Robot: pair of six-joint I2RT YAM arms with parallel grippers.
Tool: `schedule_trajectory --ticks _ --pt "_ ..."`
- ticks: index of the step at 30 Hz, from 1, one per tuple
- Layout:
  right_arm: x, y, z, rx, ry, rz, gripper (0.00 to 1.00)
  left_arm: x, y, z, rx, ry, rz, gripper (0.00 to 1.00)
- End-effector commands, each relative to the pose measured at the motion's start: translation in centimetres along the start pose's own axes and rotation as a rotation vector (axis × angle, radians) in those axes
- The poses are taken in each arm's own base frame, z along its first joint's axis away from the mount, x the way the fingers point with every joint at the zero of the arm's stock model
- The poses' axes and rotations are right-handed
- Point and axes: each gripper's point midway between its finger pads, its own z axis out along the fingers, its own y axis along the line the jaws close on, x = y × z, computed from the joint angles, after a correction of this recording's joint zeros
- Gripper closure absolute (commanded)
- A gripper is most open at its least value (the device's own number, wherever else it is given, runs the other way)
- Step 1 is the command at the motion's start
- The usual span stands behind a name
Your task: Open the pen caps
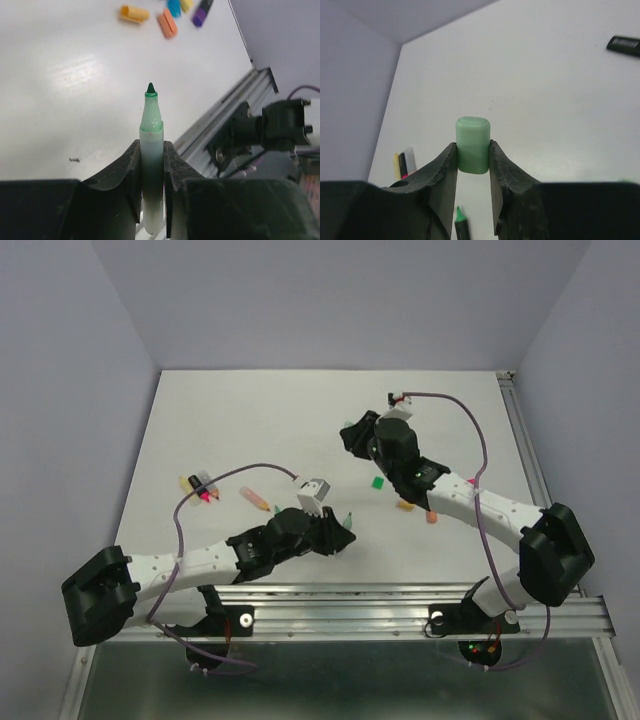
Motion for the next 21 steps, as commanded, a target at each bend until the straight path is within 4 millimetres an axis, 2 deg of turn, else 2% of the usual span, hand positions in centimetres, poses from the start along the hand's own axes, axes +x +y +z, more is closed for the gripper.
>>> schedule_trajectory --ticks 1,3,6,7,8,10,11,12,13,14,15,17,20,21 --pt "-10.1 -0.7 1.6 0.103 -0.294 0.03 0.99 3.5 -1.5 -2.4 0.077 0.061 -0.051 1.0" --pt "-11.7 -1.0 1.9 0.116 -0.316 0.027 0.99 4.7 -0.9 -3.1 0.072 0.083 -0.073 1.0" --pt "-11.8 -1.8 1.9 0.141 -0.284 -0.021 0.99 4.8 0.9 -3.2 -0.011 0.063 -0.119 1.0" --pt "-10.7 -3.5 1.8 0.204 -0.23 -0.044 0.99 4.8 1.9 -3.4 -0.076 0.064 -0.125 1.0" --pt "-10.0 -4.6 1.2 0.239 -0.204 -0.055 0.99 4.0 3.0 -3.3 -0.145 0.022 -0.137 1.0" --pt "-7.2 -8.1 0.1 0.349 -0.108 -0.1 0.99 2.7 4.8 -3.3 -0.298 0.008 -0.134 1.0" --pt "-5.4 -10.2 -0.7 0.401 -0.067 -0.098 0.99 1.6 5.6 -3.2 -0.358 -0.025 -0.131 1.0" --pt "-4.1 -11.8 -1.4 0.447 -0.039 -0.096 0.99 0.9 6.2 -3.3 -0.409 -0.029 -0.129 1.0" --pt "-2.9 -13.8 -2.4 0.503 -0.001 -0.097 0.99 -0.7 7.3 -3.1 -0.487 -0.037 -0.136 1.0" --pt "-2.0 -15.1 -3.0 0.532 0.018 -0.071 0.99 -1.3 7.9 -2.9 -0.522 -0.037 -0.13 1.0" --pt "0.0 -17.1 -4.0 0.574 0.067 -0.076 0.99 -2.0 8.7 -2.8 -0.559 -0.038 -0.126 1.0" --pt "1.3 -18.8 -5.3 0.606 0.113 -0.059 0.99 -3.8 10.7 -2.4 -0.649 -0.052 -0.144 1.0" --pt "3.6 -20.7 -6.7 0.654 0.186 -0.072 0.97 -5.0 12.4 -1.7 -0.715 -0.052 -0.13 1.0" --pt "4.8 -21.6 -7.2 0.671 0.216 -0.073 0.97 -5.2 13.0 -1.2 -0.739 -0.046 -0.129 0.94"
